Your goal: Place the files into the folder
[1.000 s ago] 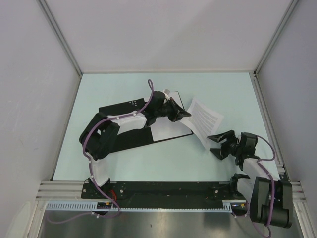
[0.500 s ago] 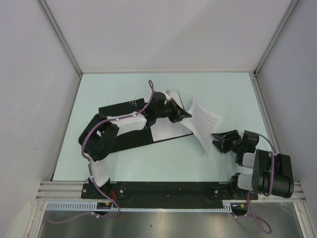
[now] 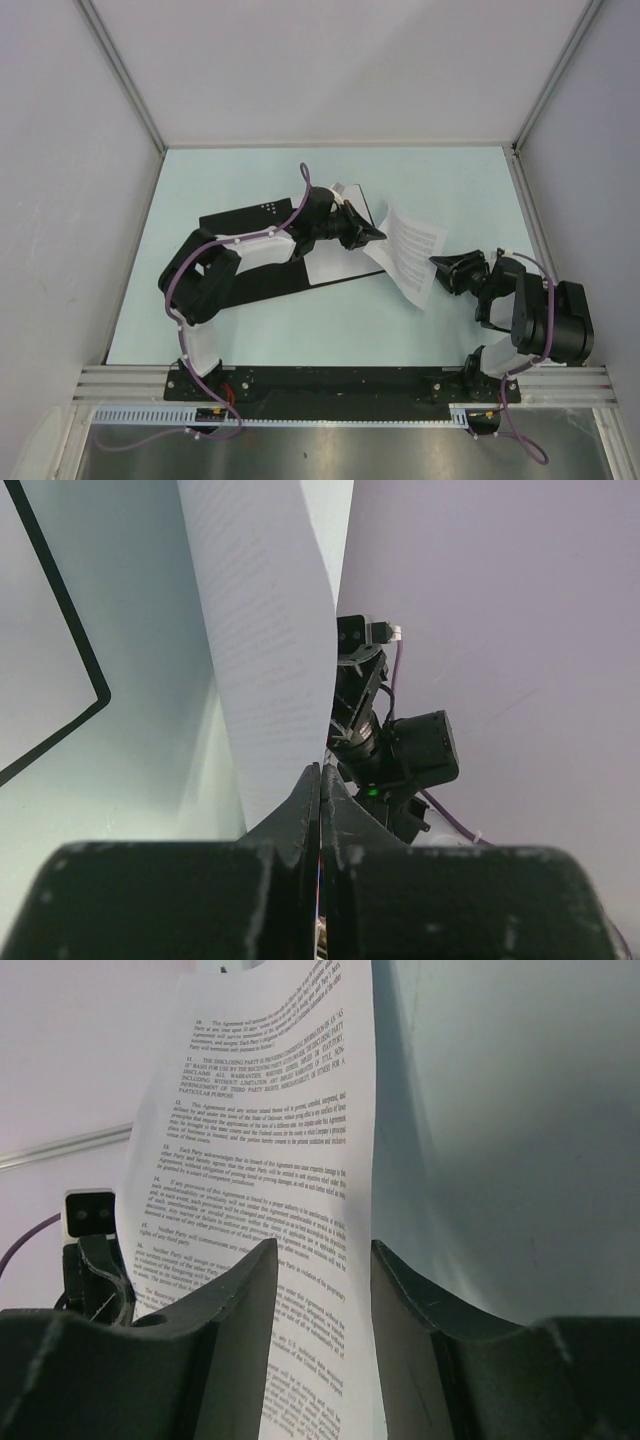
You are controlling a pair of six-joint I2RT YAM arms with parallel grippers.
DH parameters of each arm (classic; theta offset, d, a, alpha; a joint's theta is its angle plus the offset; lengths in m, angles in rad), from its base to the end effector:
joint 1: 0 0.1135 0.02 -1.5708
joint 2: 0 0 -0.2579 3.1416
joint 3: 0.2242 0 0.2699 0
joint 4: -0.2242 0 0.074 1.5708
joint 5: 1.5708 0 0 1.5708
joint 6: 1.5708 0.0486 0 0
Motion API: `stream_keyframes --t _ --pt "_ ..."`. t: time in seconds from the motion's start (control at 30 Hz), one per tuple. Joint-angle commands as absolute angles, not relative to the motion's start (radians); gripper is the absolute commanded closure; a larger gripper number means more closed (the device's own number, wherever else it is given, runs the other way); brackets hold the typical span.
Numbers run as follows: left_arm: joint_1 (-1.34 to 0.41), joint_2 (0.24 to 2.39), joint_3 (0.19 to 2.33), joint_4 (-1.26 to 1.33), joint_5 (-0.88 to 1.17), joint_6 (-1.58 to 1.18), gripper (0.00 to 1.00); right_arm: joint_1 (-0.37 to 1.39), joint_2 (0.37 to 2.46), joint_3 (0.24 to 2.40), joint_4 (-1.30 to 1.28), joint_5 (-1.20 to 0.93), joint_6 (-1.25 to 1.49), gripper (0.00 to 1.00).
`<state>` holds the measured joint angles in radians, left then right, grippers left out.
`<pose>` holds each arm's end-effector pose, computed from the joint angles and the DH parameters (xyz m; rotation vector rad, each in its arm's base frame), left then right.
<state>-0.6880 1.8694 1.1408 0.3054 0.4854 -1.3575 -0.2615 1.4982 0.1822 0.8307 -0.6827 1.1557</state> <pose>0.3246 -0.2962 0.1815 -0.4269 2.3997 -1.6382 0.2248 -0.0284 0.0791 1.0377 1.9107 1.2355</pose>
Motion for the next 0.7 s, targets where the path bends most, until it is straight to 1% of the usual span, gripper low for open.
stream_keyframes --t 0.0,0.13,0.23,0.27,0.33,0.37,0.43,0.47,0.5,0.53,0.57,0.63,0.67 --pt "-0.692 1.832 1.157 0.331 0.518 -1.351 1.00 -0.264 1.537 0.193 0.888 -0.684 1.118 0.53" --pt "-0.692 1.835 1.157 0.337 0.522 -1.350 1.00 -0.262 1.571 0.196 0.893 -0.669 1.082 0.53" --pt "-0.696 1.833 1.151 0.341 0.526 -1.347 1.00 -0.265 1.604 0.215 0.914 -0.666 1.057 0.60" --pt "-0.696 1.830 1.143 0.342 0.526 -1.344 1.00 -0.265 1.614 0.222 0.926 -0.663 1.054 0.68" --pt "-0.706 1.825 1.140 0.342 0.520 -1.310 1.00 -0.267 1.635 0.241 0.954 -0.666 1.046 0.78" --pt "-0.709 1.819 1.128 0.334 0.515 -1.298 0.97 -0.267 1.638 0.251 0.980 -0.678 1.046 0.89" --pt "-0.718 1.806 1.112 0.325 0.503 -1.252 0.89 -0.271 1.611 0.285 0.976 -0.689 1.032 0.95" --pt "-0.718 1.796 1.095 0.315 0.497 -1.230 0.80 -0.272 1.595 0.299 0.951 -0.689 1.017 1.00" --pt "-0.719 1.774 1.086 0.301 0.483 -1.206 0.75 -0.270 1.570 0.351 0.915 -0.687 0.994 1.00" --pt "-0.718 1.760 1.077 0.264 0.471 -1.143 0.71 -0.259 1.524 0.382 0.800 -0.686 0.920 1.00" --pt "-0.718 1.743 1.068 0.233 0.453 -1.102 0.61 -0.253 1.494 0.411 0.745 -0.684 0.885 1.00" --pt "-0.716 1.689 1.063 0.125 0.373 -0.967 0.50 -0.229 1.419 0.498 0.633 -0.693 0.784 1.00" --pt "-0.715 1.672 1.058 0.091 0.347 -0.924 0.39 -0.219 1.395 0.533 0.585 -0.693 0.744 1.00"
